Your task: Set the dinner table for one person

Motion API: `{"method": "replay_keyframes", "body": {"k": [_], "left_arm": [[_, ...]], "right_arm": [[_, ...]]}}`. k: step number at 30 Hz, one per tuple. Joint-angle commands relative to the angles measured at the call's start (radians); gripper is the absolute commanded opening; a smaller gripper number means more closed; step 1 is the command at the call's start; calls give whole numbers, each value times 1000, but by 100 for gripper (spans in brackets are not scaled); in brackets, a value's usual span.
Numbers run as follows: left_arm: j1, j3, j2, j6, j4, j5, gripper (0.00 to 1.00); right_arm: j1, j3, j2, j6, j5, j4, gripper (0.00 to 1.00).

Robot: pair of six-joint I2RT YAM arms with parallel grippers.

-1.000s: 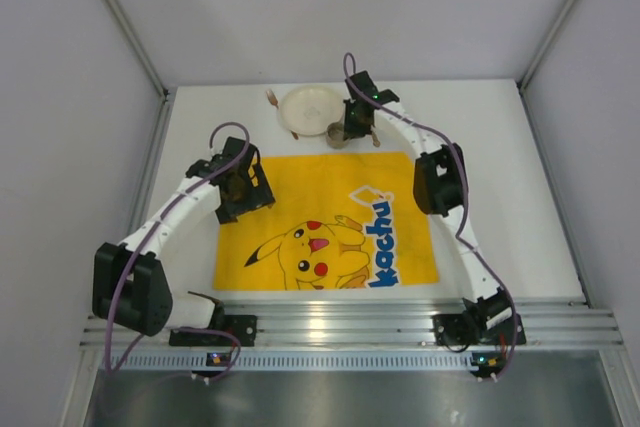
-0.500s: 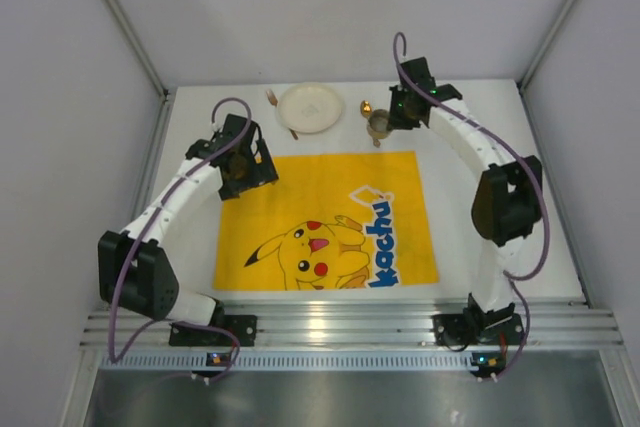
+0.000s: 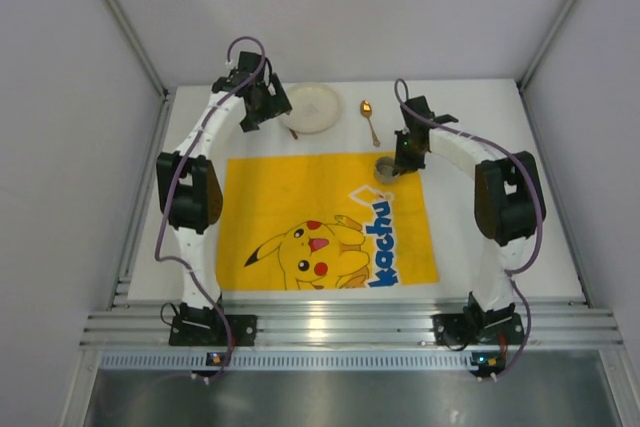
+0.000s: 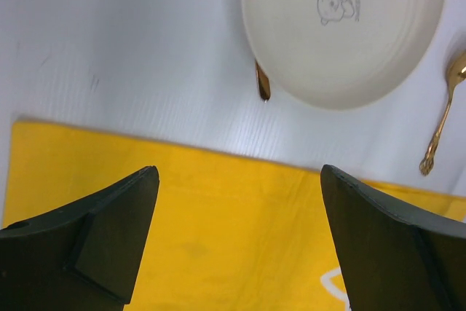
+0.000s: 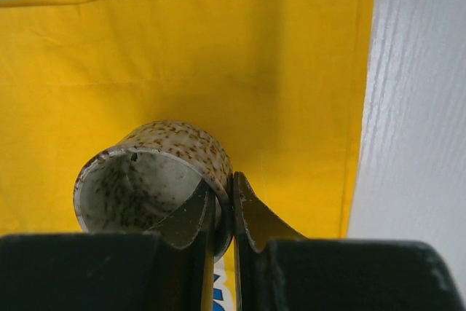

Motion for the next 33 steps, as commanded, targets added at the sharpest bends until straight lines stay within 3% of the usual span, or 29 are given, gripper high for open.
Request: {"method": "replay_keyframes", "body": {"k": [1, 7, 11, 16, 20, 23, 28, 33], "left_arm": [[28, 146, 110, -20, 47, 69, 98], [32, 298, 267, -39, 101, 119, 98], [48, 313, 322, -52, 133, 164, 98], [49, 303, 365, -20, 153, 196, 98], [63, 276, 377, -45, 211, 184, 97], [89, 218, 367, -109, 272, 178, 95], [117, 240, 423, -145, 372, 178, 90], [118, 294, 497, -163, 447, 273, 81]], "right_arm": [[-31, 94, 37, 45, -67, 45, 0], [-99, 142, 120, 69, -130, 16, 1], [-82, 97, 95, 54, -114, 26, 18], [-50, 59, 37, 13, -46, 7, 29], [-30, 117, 22, 2, -14, -70, 63], [-27, 161, -23, 2, 47, -131, 70], [-28, 194, -150, 13, 162, -256, 73], [-31, 94, -288, 36, 218, -316, 73]]}}
